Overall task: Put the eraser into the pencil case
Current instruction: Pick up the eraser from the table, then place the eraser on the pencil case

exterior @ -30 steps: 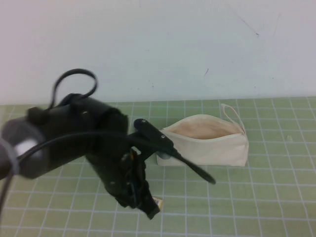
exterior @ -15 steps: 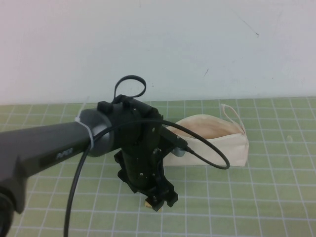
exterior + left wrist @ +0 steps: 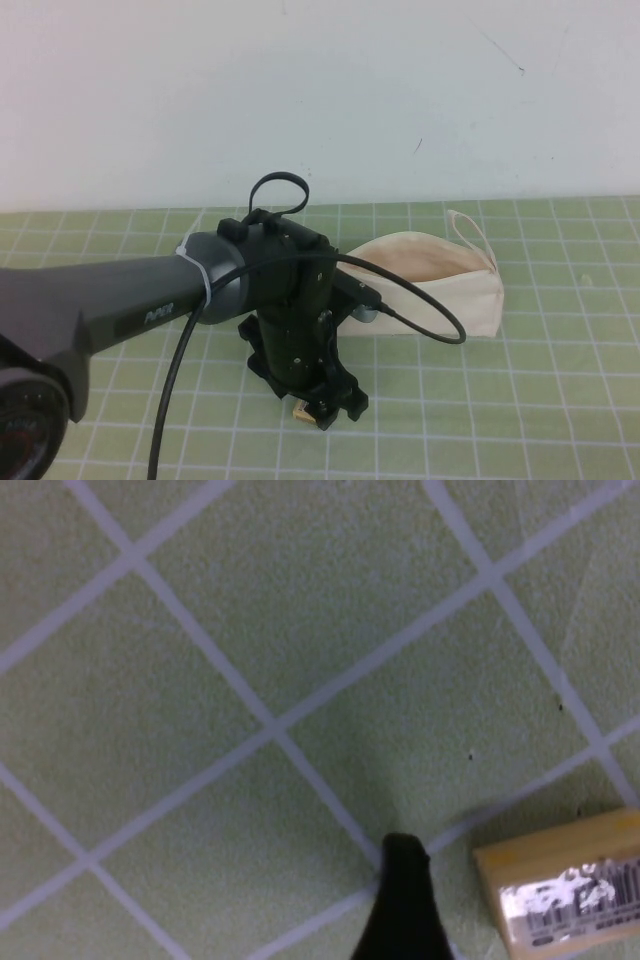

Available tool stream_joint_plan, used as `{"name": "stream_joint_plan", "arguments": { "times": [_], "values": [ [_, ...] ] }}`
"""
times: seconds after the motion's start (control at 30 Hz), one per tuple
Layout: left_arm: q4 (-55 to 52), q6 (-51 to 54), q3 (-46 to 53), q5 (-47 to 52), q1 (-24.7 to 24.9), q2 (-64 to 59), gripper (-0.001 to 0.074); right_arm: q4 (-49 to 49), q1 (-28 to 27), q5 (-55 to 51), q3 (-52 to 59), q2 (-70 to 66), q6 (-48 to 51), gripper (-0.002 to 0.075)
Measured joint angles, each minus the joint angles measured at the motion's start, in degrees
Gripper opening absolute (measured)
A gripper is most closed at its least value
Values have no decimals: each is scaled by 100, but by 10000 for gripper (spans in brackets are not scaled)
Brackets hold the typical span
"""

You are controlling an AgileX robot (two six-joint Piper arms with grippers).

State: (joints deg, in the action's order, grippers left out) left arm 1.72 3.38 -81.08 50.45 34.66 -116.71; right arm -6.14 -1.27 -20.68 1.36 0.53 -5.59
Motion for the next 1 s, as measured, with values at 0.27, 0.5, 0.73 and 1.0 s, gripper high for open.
{"name": "stream_joint_plan", "arguments": {
  "times": [0.27,0.5,0.73,1.0],
  "values": [
    [10,-145,-4,10,0,-76,296,0,0,0,0,0,0,-1],
    [0,-181,-29,248,0,-37,295,0,0,0,0,0,0,-1],
    [-21,-181,-669,732,0,518,295,0,0,0,0,0,0,-1],
    [-21,-117,-2187,677,0,644,295,0,0,0,0,0,0,-1]
  ]
}}
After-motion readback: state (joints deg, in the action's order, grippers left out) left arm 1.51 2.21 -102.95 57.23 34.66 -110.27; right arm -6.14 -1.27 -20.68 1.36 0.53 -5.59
